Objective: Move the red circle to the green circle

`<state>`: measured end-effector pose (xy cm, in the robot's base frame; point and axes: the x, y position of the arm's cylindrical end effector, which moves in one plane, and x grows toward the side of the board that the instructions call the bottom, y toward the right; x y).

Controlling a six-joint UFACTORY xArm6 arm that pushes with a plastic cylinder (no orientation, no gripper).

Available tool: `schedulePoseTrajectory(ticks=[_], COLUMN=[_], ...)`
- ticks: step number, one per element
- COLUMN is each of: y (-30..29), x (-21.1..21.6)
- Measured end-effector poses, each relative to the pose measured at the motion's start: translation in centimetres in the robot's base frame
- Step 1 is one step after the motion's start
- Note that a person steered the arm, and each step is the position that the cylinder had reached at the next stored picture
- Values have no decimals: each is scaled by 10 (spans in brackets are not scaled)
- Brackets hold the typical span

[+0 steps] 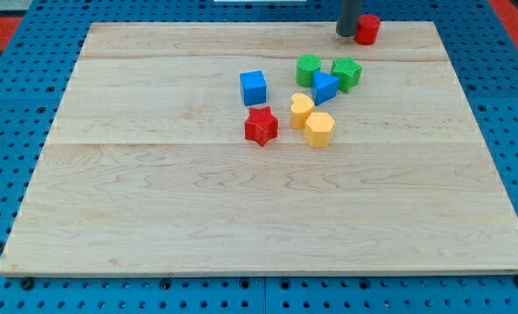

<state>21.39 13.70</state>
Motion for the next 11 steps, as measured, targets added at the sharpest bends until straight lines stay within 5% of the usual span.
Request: schedulePoseTrajectory(ticks=[2,3,4,5,6,8,10,11], y=[-10,-12,51,101,100,-25,14,-21], x=[7,44,62,54,-3,-8,-4,-11])
